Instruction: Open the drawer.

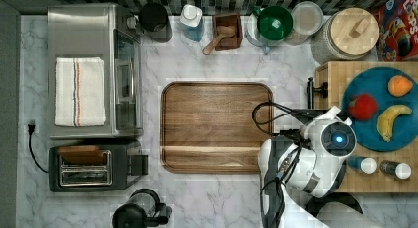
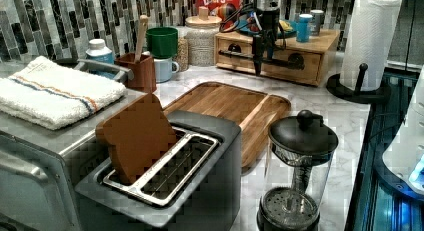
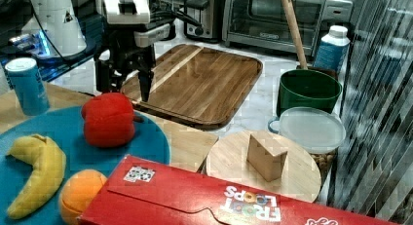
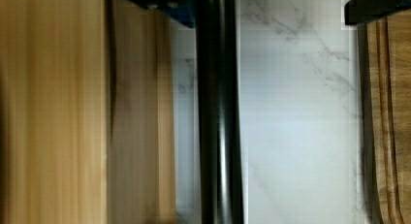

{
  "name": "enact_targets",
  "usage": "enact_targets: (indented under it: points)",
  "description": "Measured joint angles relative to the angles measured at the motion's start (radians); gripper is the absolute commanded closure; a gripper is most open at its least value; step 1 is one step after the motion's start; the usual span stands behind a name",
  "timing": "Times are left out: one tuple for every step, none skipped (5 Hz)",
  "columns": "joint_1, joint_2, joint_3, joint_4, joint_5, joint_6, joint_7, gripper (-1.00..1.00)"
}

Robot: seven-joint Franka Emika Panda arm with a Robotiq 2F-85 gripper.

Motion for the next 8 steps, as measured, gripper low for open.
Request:
enact_targets:
  points:
    - [0.000,0.027,0.000,0.020,0.000,-0.001,0.029,-1.00]
    - [0.009,0.060,0.000,0.049,0.001,0.000,0.063,-1.00]
    - [0.018,0.075,0.000,0.068,0.001,-0.004,0.118,-1.00]
    - [0.019,0.075,-0.001,0.072,-0.020,-0.006,0.194,-1.00]
    - [0.031,0.075,-0.001,0.072,-0.057,-0.007,0.260,-1.00]
    - [0.034,0.075,-0.002,0.072,-0.063,0.000,0.311,-1.00]
    - [0.034,0.075,-0.001,0.072,-0.063,0.000,0.318,-1.00]
    - [0.034,0.074,0.012,0.068,-0.063,-0.003,0.318,-1.00]
